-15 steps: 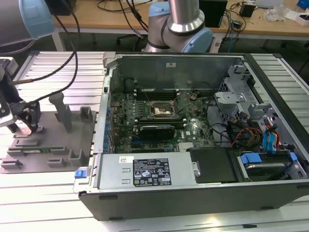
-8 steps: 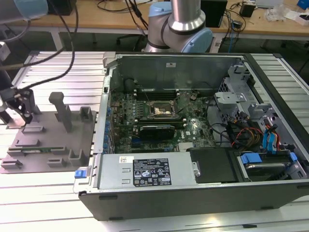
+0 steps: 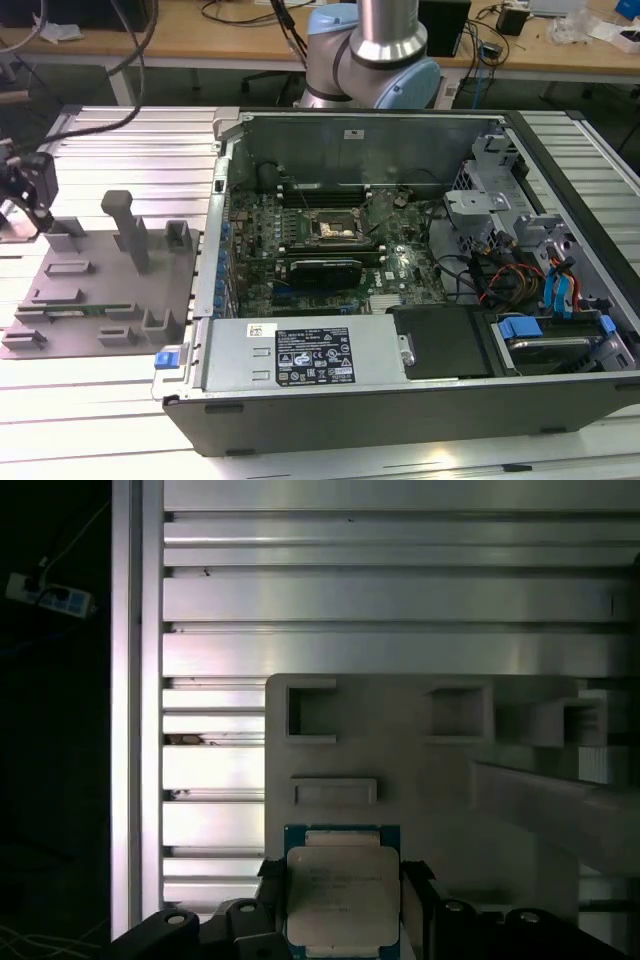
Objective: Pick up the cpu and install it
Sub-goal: 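Pick up the cpu and move it towards the insertion slot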
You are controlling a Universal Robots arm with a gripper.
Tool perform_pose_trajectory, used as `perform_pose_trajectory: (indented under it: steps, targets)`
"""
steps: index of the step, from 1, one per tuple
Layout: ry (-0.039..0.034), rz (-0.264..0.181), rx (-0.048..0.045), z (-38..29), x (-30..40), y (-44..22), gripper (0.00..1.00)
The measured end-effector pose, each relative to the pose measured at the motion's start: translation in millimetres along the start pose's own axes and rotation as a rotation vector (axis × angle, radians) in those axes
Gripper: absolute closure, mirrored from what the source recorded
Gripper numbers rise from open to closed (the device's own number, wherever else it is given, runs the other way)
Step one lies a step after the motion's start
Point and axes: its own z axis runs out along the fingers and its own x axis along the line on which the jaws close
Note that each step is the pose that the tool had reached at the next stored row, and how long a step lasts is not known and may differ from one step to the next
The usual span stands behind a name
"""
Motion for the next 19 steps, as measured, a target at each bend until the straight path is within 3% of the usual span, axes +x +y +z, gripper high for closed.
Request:
perform_pose_trajectory:
  steps: [8,10,13,19]
  targets:
    - [-0.0001,0.0,0.0,-42.4,0.2,2.2,0.45]
    - [0.0,0.0,0.0,-57.6,0.3,3.1,0.45]
    - [0.0,0.0,0.0,-75.3,0.3,4.1,0.45]
    - [0.0,0.0,0.0,-103.7,0.4,5.6,0.45]
